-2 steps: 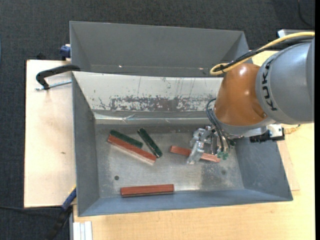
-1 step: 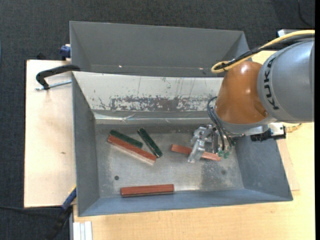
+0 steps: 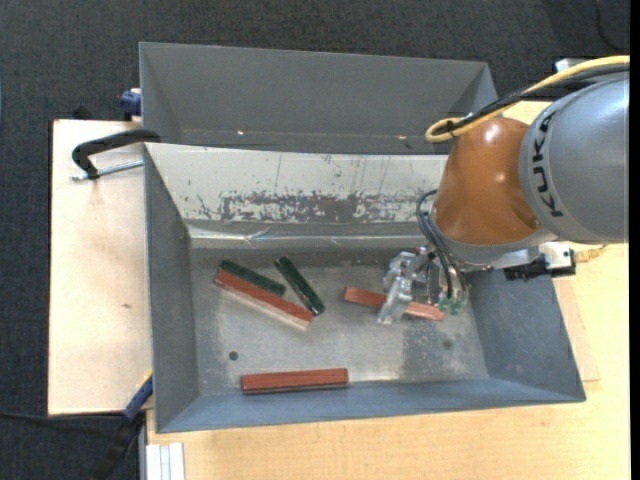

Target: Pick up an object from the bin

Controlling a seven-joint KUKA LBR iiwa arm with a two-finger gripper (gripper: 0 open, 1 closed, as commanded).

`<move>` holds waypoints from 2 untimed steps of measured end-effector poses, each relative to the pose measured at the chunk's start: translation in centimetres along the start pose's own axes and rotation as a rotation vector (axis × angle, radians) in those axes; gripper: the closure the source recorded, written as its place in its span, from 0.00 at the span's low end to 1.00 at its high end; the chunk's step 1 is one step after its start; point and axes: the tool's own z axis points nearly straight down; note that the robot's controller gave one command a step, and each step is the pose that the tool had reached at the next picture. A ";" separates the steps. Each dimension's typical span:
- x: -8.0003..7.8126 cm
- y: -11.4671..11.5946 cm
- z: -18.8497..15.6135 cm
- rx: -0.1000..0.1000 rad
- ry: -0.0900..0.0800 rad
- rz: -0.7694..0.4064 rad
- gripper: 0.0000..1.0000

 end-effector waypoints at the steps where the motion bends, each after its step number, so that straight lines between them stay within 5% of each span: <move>1: 0.0 0.0 -1.1 0.000 -0.001 0.000 1.00; 2: -0.1 0.0 -2.2 0.000 -0.002 -0.001 1.00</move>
Offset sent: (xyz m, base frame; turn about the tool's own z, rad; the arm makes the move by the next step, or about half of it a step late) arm 0.0001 0.0001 0.0102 0.0000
